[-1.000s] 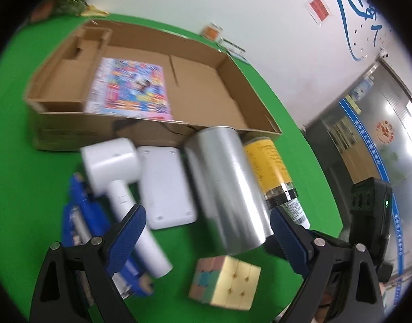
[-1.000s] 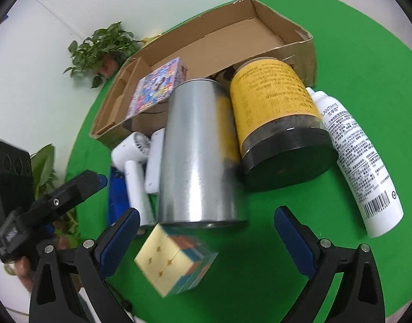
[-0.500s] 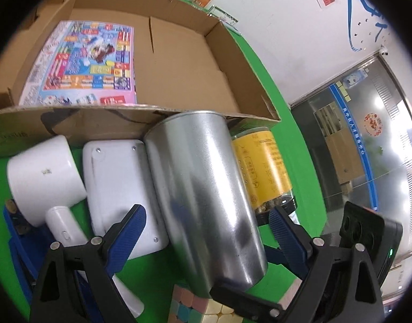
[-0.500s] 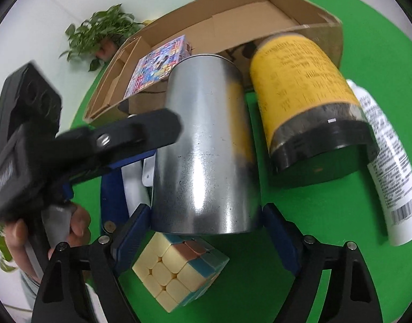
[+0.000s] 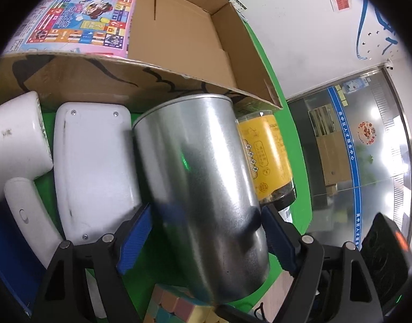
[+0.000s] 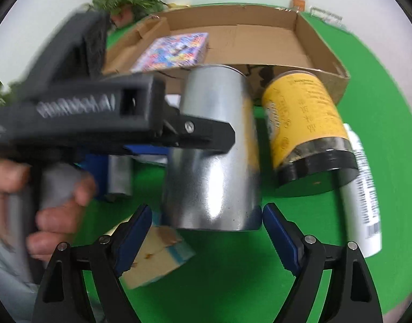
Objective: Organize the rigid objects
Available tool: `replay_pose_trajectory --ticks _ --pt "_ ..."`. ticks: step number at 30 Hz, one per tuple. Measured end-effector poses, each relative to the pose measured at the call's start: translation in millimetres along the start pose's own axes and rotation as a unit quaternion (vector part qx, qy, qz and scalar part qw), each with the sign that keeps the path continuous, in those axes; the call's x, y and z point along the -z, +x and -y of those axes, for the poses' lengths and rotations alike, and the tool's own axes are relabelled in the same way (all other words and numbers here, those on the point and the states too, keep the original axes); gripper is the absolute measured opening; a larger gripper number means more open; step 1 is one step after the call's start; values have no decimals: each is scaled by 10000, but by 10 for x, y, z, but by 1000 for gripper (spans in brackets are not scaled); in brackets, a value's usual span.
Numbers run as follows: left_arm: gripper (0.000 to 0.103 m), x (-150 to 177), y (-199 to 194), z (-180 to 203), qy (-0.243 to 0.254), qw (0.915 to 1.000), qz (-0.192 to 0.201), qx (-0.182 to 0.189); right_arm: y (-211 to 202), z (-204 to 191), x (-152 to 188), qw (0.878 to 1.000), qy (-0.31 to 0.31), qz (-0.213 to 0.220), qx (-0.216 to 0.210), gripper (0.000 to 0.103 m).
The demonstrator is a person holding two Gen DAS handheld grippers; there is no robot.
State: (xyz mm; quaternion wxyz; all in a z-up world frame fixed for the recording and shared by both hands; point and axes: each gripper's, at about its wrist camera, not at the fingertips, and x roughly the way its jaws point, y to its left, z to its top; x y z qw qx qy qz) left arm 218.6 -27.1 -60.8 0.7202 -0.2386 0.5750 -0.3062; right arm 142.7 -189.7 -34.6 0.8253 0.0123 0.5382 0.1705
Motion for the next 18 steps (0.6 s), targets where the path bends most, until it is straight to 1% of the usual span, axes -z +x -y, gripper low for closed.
replay_pose_trajectory --ticks 2,3,4,5,7,8,10,12,18 --pt "80 0 -10 -14 -12 10000 33 48 -21 120 -60 9980 266 -75 -567 91" --pt "80 9 -12 -23 -2 10000 40 50 -19 204 -90 9956 423 -123 -832 91" --pt "80 8 -9 -27 -2 10000 43 47 -3 283 -120 9938 577 -166 -937 91" --pt "80 2 -5 -18 3 10000 36 38 20 312 -136 9933 642 -209 -937 91" --pt "80 -3 -9 -18 26 10000 22 24 139 386 -191 9923 728 -434 -904 91" --pt "80 -5 -13 -22 25 10000 23 38 204 401 -205 9909 758 -551 -970 86" --pt "80 2 -21 -27 48 10000 47 35 284 391 -220 9890 804 -699 -1025 85" --pt "79 25 -50 -64 86 9999 88 -2 304 356 -236 9900 748 -694 -971 85" --pt "79 77 -71 21 331 9992 220 -97 333 281 -227 9920 603 -684 -872 85"
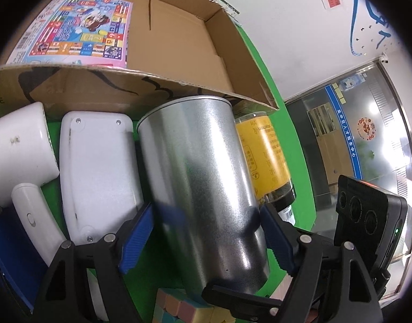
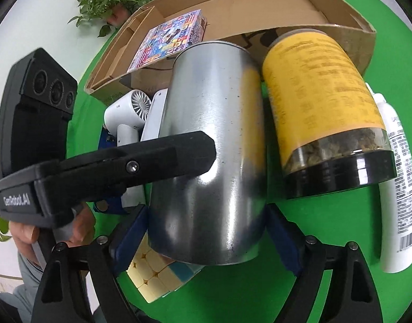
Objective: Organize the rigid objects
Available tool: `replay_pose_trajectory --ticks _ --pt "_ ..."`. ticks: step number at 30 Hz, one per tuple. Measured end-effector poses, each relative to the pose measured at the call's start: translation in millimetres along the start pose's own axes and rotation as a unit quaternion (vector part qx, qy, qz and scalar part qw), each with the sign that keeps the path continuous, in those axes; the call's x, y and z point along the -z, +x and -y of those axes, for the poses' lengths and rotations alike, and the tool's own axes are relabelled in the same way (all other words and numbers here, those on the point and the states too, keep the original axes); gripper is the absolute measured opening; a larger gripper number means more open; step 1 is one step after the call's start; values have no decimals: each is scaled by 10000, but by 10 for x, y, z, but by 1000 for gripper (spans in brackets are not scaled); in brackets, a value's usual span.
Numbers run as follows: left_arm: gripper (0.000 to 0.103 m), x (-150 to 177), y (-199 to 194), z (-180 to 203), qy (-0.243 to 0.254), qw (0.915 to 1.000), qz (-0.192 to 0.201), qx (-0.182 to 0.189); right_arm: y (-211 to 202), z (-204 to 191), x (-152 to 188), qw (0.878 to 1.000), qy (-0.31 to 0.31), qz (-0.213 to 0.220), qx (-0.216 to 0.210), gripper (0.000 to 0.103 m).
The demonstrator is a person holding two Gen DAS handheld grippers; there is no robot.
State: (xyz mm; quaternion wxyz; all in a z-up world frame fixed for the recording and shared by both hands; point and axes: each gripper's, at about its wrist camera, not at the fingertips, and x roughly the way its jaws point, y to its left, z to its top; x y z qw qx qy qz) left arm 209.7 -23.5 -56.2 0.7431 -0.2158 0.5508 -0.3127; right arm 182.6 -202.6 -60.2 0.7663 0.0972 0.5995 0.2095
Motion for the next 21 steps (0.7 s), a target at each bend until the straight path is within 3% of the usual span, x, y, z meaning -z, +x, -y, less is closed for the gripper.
replay_pose_trajectory --ticks 11,21 --pt "78 157 -189 137 182 9991 317 -212 -86 -100 119 9998 -135 31 -125 85" --pt "78 77 -431 322 463 9961 689 -291 -444 -188 64 9986 -409 307 -157 85"
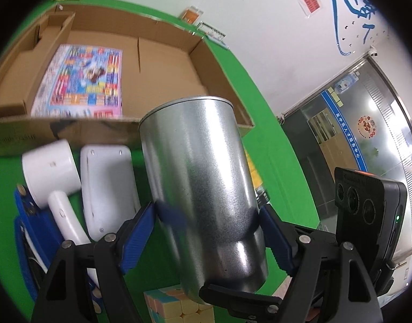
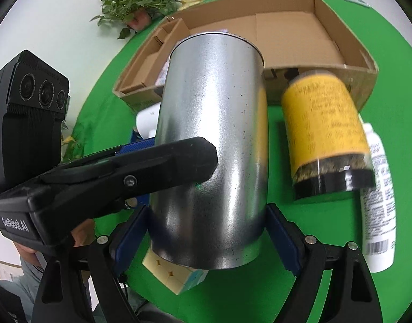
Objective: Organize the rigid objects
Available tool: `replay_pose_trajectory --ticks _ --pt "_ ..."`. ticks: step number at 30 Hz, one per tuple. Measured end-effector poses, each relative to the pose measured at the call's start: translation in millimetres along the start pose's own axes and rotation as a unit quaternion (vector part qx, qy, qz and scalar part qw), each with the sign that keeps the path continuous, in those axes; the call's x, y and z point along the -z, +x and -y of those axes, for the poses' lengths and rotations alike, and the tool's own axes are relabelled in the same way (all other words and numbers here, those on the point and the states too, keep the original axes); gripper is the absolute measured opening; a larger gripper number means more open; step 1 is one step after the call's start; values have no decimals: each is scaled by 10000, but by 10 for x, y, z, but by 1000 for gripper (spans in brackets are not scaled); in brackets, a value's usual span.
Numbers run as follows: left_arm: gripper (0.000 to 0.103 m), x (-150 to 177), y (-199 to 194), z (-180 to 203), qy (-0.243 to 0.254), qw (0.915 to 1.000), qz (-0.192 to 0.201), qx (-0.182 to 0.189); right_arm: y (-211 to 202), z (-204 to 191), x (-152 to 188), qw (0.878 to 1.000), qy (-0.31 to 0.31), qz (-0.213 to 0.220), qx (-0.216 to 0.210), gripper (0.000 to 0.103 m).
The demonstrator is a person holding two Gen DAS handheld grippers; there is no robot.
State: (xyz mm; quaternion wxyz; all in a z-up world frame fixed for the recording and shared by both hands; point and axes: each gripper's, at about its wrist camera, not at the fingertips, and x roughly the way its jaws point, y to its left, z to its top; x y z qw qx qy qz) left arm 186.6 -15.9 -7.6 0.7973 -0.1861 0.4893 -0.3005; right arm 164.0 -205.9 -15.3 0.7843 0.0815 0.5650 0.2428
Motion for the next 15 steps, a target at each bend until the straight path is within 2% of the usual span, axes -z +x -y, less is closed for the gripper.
replay_pose_trajectory --ticks 7,15 --pt "78 -281 -143 85 216 9992 295 -174 -250 -19 -248 9994 -153 282 -131 85" --pt "78 -972 -383 236 409 9960 716 -352 -580 -156 -938 9956 -470 776 -254 85"
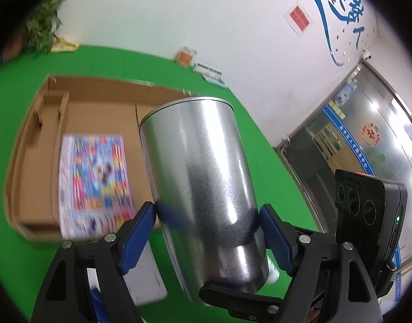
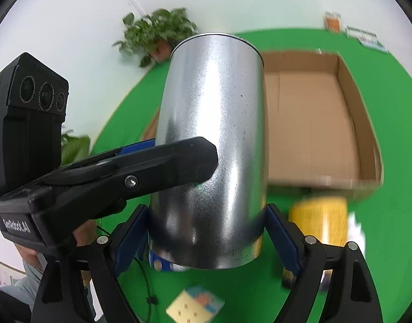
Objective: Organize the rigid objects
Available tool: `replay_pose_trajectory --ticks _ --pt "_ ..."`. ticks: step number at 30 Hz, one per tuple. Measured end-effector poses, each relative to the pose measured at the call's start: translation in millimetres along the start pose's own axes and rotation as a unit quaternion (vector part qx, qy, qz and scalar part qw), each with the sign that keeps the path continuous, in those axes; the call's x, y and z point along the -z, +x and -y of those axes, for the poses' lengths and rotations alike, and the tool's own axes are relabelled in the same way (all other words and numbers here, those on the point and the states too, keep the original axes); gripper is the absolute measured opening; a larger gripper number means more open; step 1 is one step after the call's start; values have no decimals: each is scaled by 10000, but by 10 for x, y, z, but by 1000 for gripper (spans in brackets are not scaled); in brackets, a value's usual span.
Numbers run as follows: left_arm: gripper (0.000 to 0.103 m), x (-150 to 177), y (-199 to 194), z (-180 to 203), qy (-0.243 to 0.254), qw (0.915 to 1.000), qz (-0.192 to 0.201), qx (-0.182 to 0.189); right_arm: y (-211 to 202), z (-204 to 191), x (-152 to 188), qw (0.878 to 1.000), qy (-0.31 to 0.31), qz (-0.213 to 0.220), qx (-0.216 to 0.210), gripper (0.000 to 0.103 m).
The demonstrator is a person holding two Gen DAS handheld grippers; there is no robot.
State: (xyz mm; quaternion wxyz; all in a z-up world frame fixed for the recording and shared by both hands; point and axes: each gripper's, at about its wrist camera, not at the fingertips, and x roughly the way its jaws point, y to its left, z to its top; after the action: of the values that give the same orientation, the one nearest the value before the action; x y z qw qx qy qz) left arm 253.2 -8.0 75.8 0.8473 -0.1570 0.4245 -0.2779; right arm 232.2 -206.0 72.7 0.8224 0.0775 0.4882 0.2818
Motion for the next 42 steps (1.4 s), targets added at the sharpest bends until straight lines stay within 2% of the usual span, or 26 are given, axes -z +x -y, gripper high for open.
replay_pose_trajectory --ticks 5,10,19,26,31,37,42 --pt "78 -398 62 -57 11 10000 -30 -50 -8 21 -426 9999 -31 112 -47 85" --pt "78 -560 268 -214 -105 9996 -262 -31 203 83 -692 9999 93 -7 -42 85" --pt "79 -628 795 -459 -350 9964 -777 6 607 309 -763 9982 447 -386 -44 84" --pt "78 -534 1198 -703 -643 9899 -1262 6 997 597 -670 9943 762 -744 -4 84" --pt "77 -484 1366 -826 -742 9862 -1475 -156 1233 713 -653 9883 1159 -988 -128 84" --pt "74 -426 1502 -881 -748 9810 -1771 -267 1477 784 -574 9851 1223 -1202 98 84" --pt "74 -424 1498 -873 -694 9811 -1781 -299 1604 720 -562 9854 1129 -1238 297 84"
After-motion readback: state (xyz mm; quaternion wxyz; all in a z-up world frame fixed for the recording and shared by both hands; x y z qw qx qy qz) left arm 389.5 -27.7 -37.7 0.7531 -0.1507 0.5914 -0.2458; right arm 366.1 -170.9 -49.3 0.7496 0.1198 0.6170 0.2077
